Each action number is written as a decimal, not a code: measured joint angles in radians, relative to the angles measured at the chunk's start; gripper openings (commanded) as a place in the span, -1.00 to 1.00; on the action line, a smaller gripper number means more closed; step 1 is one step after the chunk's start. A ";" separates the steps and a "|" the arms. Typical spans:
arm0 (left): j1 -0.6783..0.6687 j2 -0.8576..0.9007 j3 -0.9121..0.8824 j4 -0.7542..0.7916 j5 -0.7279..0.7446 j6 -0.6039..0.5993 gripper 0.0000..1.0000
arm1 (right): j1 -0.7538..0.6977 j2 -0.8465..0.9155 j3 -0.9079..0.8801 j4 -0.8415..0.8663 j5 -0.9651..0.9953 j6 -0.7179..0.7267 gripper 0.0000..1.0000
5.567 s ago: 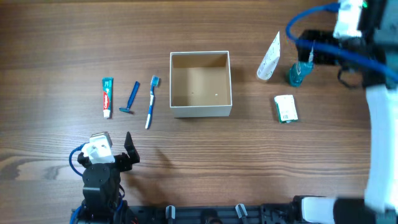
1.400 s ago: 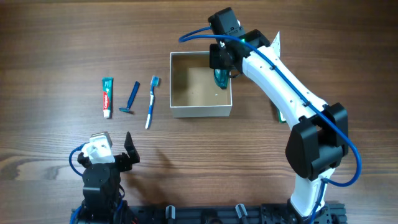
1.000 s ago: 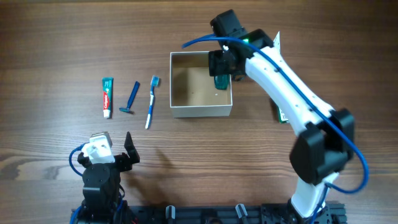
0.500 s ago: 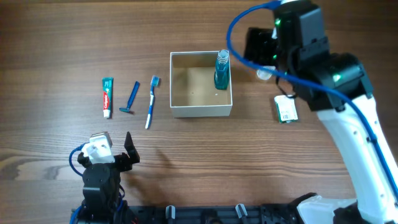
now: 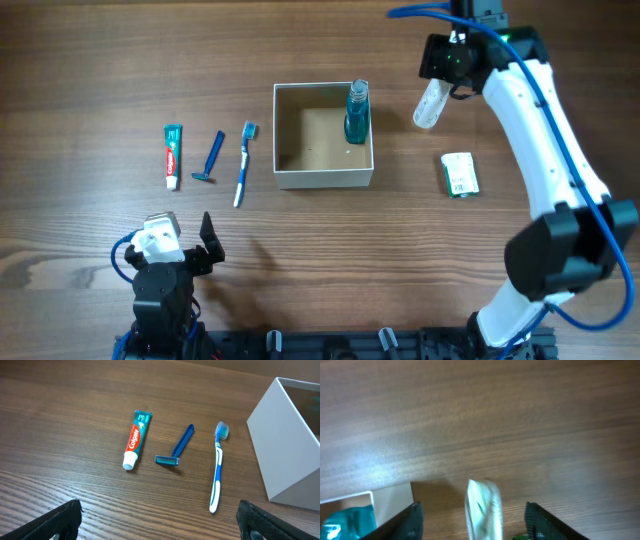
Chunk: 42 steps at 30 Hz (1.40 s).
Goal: Pack container
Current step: 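Grasp the white lotion tube with the right gripper, then lower the lotion tube upright into the box and release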
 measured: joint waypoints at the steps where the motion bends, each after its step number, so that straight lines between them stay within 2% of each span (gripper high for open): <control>1: 0.000 0.000 0.000 0.000 0.000 0.000 1.00 | 0.000 0.012 0.000 -0.003 -0.007 -0.005 -0.67; 2: 0.000 0.000 0.000 0.000 0.000 0.000 1.00 | 0.001 0.026 0.000 -0.013 -0.015 -0.002 -0.85; 3: 0.000 0.000 0.000 0.000 0.000 0.000 0.99 | 0.002 0.034 0.000 -0.023 -0.015 -0.003 -0.91; 14: 0.000 0.000 0.000 0.000 0.000 0.000 0.99 | 0.002 -0.005 -0.009 -0.143 0.042 -0.006 -0.91; 17: 0.000 0.000 0.000 0.000 0.000 0.000 0.99 | 0.002 -0.097 -0.023 -0.162 0.061 -0.006 -0.91; 21: 0.000 0.000 0.000 0.000 0.000 0.000 1.00 | 0.033 -0.320 -0.025 -0.164 0.063 -0.002 -0.92; 26: 0.000 0.000 0.000 0.000 0.000 0.000 1.00 | 0.186 -0.568 -0.014 -0.199 0.025 0.053 -0.91; 29: 0.000 0.000 0.000 0.000 0.000 0.000 0.99 | 0.310 -0.637 -0.013 -0.220 -0.006 0.098 -0.92; 35: 0.000 0.000 0.000 0.000 0.000 0.000 1.00 | 0.505 -0.589 -0.013 -0.162 -0.011 0.131 -0.91; 42: 0.000 0.000 0.000 0.000 0.000 0.000 1.00 | 0.549 -0.335 -0.013 -0.025 0.062 0.091 -0.91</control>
